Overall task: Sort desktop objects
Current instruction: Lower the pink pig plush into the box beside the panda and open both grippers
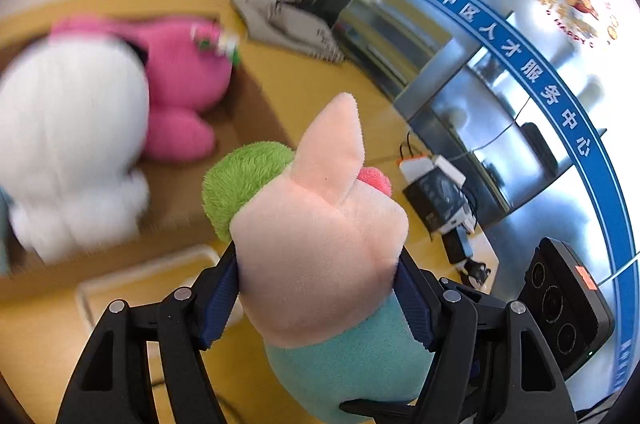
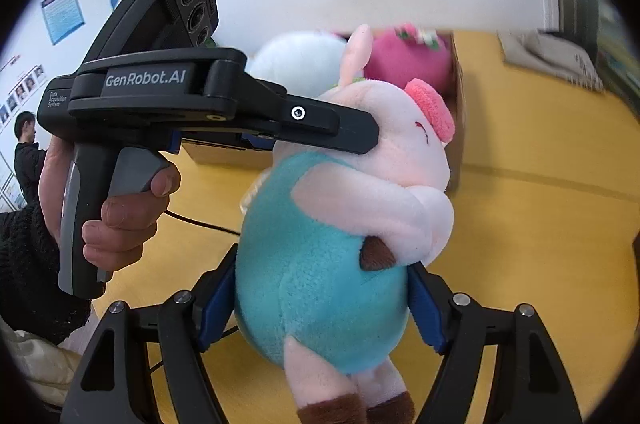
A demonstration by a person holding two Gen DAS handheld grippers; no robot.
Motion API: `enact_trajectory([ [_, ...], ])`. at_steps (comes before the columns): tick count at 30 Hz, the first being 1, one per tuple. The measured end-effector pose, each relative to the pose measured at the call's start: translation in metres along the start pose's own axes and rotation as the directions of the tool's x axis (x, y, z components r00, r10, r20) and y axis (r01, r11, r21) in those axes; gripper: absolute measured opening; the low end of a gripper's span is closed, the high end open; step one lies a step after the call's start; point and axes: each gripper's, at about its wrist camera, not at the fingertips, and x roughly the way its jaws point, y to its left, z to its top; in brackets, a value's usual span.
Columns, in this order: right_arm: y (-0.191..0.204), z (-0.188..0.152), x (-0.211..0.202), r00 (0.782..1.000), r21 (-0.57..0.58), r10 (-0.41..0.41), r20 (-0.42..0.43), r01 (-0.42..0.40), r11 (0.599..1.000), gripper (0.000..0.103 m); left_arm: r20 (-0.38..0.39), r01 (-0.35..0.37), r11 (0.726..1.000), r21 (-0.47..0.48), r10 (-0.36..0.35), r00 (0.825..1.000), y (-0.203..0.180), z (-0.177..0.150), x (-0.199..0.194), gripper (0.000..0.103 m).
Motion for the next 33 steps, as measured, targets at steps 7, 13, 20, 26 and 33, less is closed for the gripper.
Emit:
enact_trajectory([
  [7,-0.02,0.096,0.016,0.992,-0.096,0.011,0.126,0.001,0.995,0.075,0.11,-0.071,0.996,0.055,0.064,0.992,0.025,0.096,-0.009,0.076],
  [13,-0.07,0.127,0.081,0.996,-0.073,0.044,0.083,-0.038,0.997,0.075,-0.001,-0.123,0.992,0.008,0.123,0.992,0.076,0.133,0.056,0.076],
  [20,-0.096,0.1,0.117,0.999,0.016,0.005,-0.043,-0.004,1.0,0.076,-0.034,-0.188,0.976,0.113,0.193,0.981,0.074,0.113,0.102,0.081],
  [26,-0.092,0.109,0.094,0.996,-0.037,-0.061,-0.058,0.059,0.998,0.074,-0.035,-0.179,0.976,0.122,0.185,0.982,0.076,0.11,0.105,0.082],
  [33,-0.098,0.114,0.12,0.985,0.01,-0.144,-0.099,0.146,0.989,0.049,-0.046,-0.232,0.954,0.187,0.245,0.968,0.072,0.099,0.11,0.083],
])
